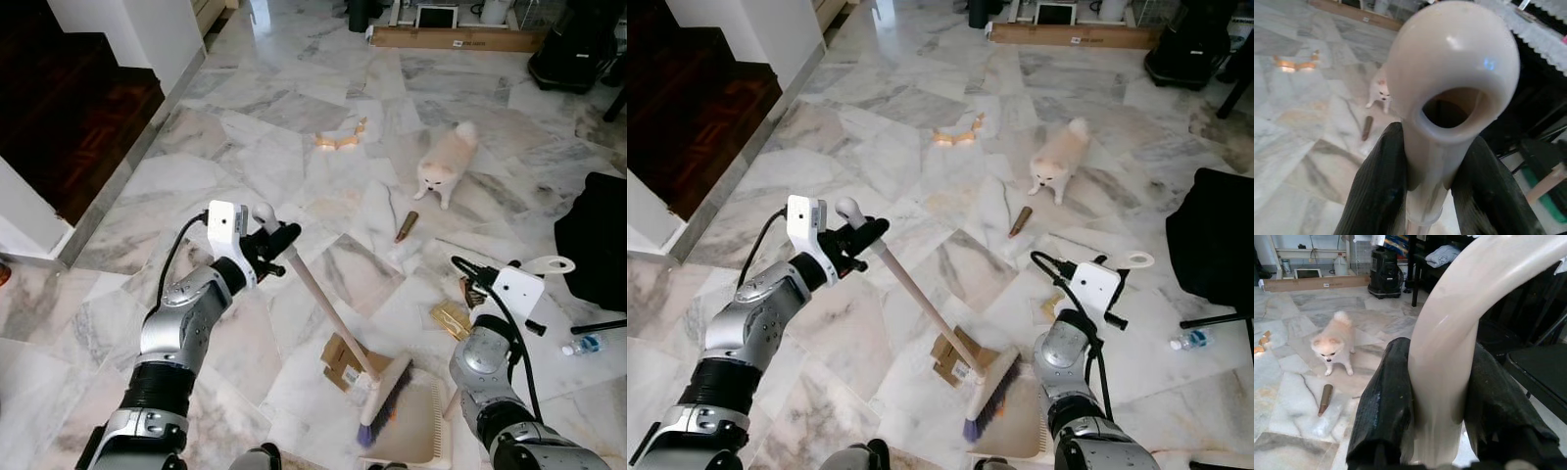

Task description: Sweep floor

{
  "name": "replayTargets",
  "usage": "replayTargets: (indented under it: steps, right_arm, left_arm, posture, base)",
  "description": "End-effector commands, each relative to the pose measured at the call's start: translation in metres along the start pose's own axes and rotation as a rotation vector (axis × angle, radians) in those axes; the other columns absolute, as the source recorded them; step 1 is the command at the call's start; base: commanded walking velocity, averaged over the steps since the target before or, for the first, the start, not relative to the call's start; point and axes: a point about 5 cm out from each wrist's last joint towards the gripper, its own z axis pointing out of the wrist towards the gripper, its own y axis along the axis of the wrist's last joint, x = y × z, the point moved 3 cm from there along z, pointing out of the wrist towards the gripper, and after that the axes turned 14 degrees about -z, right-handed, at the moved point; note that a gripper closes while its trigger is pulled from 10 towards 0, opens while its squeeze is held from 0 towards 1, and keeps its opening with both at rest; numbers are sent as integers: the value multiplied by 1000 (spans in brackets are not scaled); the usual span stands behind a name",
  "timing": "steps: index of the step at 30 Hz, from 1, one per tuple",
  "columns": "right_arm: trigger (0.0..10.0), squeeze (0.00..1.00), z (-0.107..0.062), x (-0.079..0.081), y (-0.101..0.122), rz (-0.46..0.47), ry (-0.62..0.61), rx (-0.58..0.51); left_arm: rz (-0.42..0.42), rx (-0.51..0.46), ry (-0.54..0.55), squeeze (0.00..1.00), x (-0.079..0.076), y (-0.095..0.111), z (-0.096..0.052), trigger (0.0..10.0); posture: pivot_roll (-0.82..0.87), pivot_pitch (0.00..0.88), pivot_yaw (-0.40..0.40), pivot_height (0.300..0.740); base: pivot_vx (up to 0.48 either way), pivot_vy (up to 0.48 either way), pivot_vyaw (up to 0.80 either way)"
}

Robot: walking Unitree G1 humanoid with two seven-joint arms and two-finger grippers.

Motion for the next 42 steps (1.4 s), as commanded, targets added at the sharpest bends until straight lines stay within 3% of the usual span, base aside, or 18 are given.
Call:
replayTargets:
  steps: [1, 10, 17, 18, 28, 32, 34, 42]
  right_arm:
    - [10000, 0, 0, 6, 6, 7, 11, -7]
    - [10000, 0, 1, 8, 9, 16, 2, -3]
    - [10000, 0, 4, 1, 9, 6, -32, -11]
    - [10000, 0, 7, -3, 9, 4, -52, -11]
    - [10000, 0, 17, -17, 9, -39, -102, -10]
    - [10000, 0, 21, -6, 10, -30, 40, 3]
    - [10000, 0, 20, 0, 7, 59, 102, 47]
    - [10000, 0, 14, 6, 4, 119, 150, 47]
  left_arm:
    - [-23, -25, -58, 0, -10, 7, 0, 10000]
    - [-3, -44, -50, 0, -12, 12, 0, 10000]
    - [63, -222, 109, 0, 9, 48, -6, 10000]
    - [103, -272, 176, 0, 17, 57, -12, 10000]
    - [142, -367, 295, 0, 30, 68, -32, 10000]
    - [150, -395, 338, 0, 37, 70, -36, 10000]
    - [144, -401, 344, 0, 38, 70, -36, 10000]
    - [54, -461, 346, 0, 37, 76, -34, 10000]
  posture:
    - [135, 139, 46, 740]
    - [141, 120, 57, 740]
    - [138, 109, 61, 740]
    - [132, 102, 61, 740]
    - [126, 87, 51, 740]
    - [115, 76, 46, 740]
    - [110, 73, 44, 740]
    - [96, 55, 41, 740]
  base:
    - [0, 0, 0]
    - [0, 0, 0]
    - [0, 0, 0]
    - [0, 0, 0]
    - [0, 0, 0]
    - [0, 0, 0]
    - [0, 0, 0]
    - [0, 0, 0]
